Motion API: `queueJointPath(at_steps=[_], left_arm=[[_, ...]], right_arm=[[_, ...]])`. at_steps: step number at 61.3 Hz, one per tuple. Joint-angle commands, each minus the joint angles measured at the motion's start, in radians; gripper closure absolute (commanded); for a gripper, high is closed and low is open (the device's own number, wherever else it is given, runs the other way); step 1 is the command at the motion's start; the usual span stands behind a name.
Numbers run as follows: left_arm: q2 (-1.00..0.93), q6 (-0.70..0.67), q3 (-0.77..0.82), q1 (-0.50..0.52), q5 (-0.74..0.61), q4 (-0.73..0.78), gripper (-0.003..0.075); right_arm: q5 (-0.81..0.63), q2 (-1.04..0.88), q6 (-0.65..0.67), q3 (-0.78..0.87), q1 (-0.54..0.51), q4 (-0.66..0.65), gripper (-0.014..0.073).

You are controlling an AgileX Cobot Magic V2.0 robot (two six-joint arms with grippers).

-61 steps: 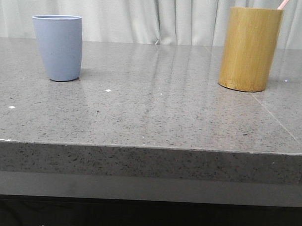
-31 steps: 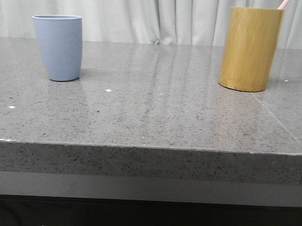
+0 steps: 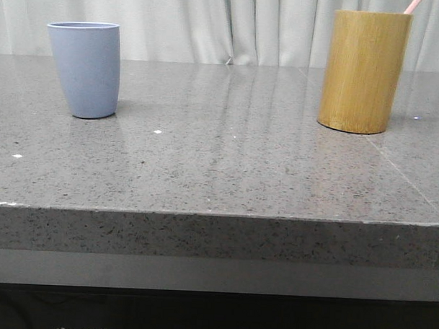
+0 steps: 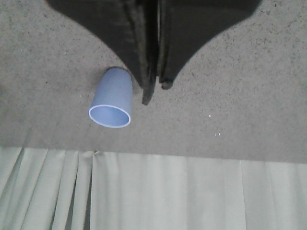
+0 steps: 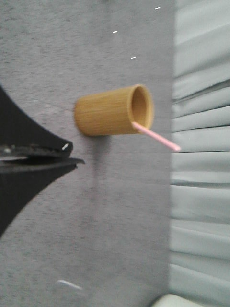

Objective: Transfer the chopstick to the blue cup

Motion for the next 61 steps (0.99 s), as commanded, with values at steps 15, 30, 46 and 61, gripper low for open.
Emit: queueJointPath(at_steps=[15, 30, 46, 61], left_arm=[[0.170, -0.010, -0.035, -0.007, -0.050, -0.024, 0.0739], [0.234, -0.008, -0.035, -0.007, -0.056, -0.024, 0.0731], [0.287, 0.016, -0.033, -0.007, -0.126, -0.026, 0.0317], [0.404, 0.074, -0.103, -0.012, -0.125, -0.046, 0.0217]], right_arm=[[0.050, 0.151, -0.007, -0.027, -0.008, -0.013, 0.0660], [0.076, 0.178, -0.054, -0.027, -0.007, -0.014, 0.0628], [0.077, 0.178, -0.058, -0.027, -0.005, 0.005, 0.0116], [0.079, 0.178, -0.058, -0.027, -0.005, 0.021, 0.0033]])
